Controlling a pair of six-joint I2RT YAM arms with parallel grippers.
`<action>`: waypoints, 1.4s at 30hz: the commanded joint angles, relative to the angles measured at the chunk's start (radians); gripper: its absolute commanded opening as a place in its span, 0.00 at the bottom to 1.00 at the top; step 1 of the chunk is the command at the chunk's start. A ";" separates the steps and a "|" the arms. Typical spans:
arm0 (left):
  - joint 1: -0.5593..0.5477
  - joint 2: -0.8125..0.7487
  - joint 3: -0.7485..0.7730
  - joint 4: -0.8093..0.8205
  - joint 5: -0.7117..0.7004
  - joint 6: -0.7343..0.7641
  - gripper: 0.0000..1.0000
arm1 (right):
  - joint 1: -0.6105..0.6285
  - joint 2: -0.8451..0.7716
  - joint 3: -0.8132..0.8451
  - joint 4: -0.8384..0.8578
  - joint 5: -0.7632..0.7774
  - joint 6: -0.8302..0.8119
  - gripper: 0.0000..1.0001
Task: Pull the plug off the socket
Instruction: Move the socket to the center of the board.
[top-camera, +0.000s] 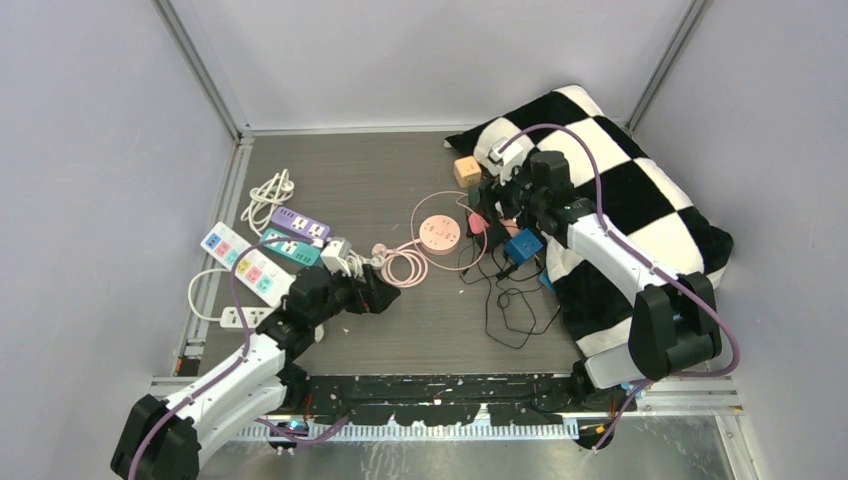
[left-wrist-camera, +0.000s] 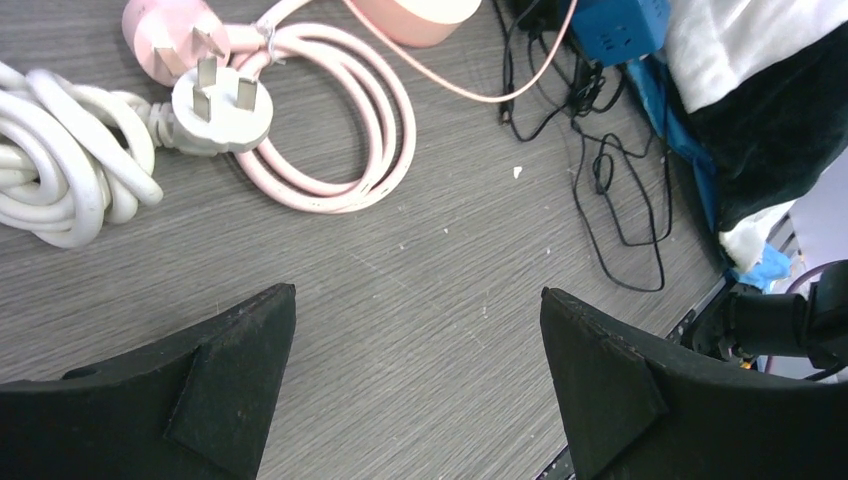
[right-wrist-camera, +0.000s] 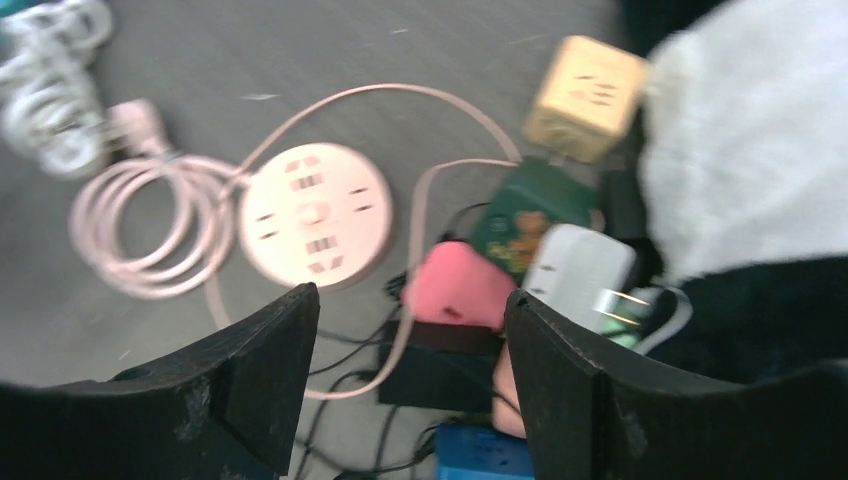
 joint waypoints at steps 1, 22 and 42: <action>0.002 0.061 0.040 0.075 0.023 0.014 0.93 | -0.012 0.002 0.084 -0.208 -0.422 -0.093 0.73; 0.002 0.529 0.489 -0.161 -0.031 0.478 0.82 | 0.036 0.177 0.228 -0.427 -0.547 -0.081 0.69; -0.001 1.051 0.960 -0.473 0.032 0.910 0.48 | -0.015 0.173 0.236 -0.435 -0.575 -0.064 0.68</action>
